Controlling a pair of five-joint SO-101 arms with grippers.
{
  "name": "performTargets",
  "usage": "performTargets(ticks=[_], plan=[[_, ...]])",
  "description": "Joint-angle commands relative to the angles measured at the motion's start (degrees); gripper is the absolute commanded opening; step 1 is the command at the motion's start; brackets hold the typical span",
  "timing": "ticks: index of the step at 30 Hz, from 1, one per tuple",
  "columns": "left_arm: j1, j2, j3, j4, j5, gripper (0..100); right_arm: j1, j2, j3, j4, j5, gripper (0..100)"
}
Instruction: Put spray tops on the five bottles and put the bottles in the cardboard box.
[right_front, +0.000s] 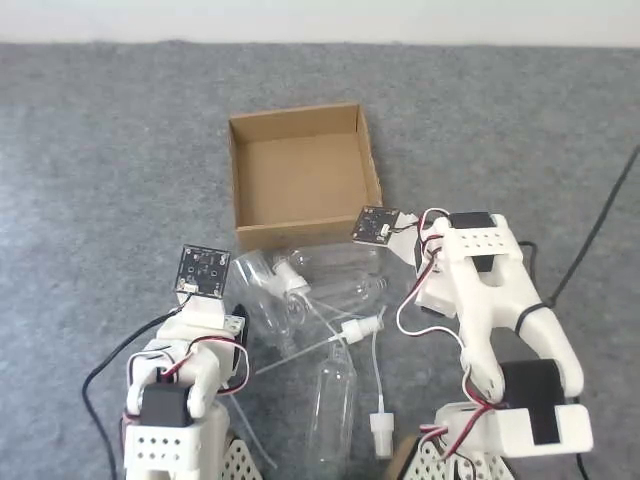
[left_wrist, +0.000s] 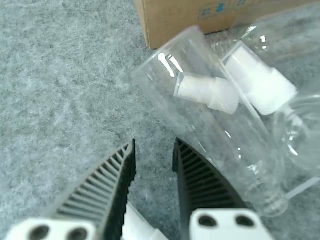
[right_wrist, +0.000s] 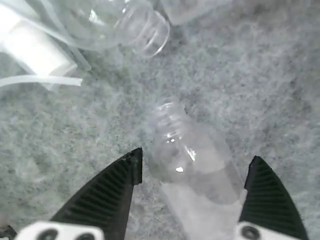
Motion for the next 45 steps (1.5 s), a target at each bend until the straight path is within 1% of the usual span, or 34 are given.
performTargets(ticks=[1, 3, 5, 9, 16, 21, 33, 39, 41, 45], plan=[[-0.1, -1.1, -0.7, 0.2, -0.3, 12, 0.0, -0.1, -0.6, -0.4, -0.6, 15.1], [-0.1, -1.1, -0.7, 0.2, -0.3, 12, 0.0, -0.1, -0.6, -0.5, -3.7, 8.0], [-0.1, -1.1, -0.7, 0.2, -0.3, 12, -0.1, -0.1, -0.6, -0.4, -6.3, 5.5], [-0.1, -1.1, -0.7, 0.2, -0.3, 12, 0.0, -0.2, -0.6, -0.4, -11.9, 6.3], [-0.1, -1.1, -0.7, 0.2, -0.3, 12, 0.0, -0.2, -1.0, -0.9, -27.8, 6.3], [-0.1, -1.1, -0.7, 0.2, -0.3, 12, 0.0, -0.2, -1.0, -0.5, -35.7, 6.3], [-0.1, -1.1, -0.7, 0.2, -0.3, 12, 0.0, -0.2, -1.0, -0.8, -47.6, 6.4], [-0.1, -1.1, -0.7, 0.2, -0.3, 12, 0.0, -0.5, -1.0, -0.4, -48.2, 6.6], [-0.1, -1.1, -0.7, 0.2, -0.3, 12, -0.2, -0.6, -1.0, -0.3, -48.1, 9.7], [-0.1, -1.1, -0.7, 0.2, -0.3, 12, -0.5, -0.7, -1.1, 0.7, -47.3, 20.6]])
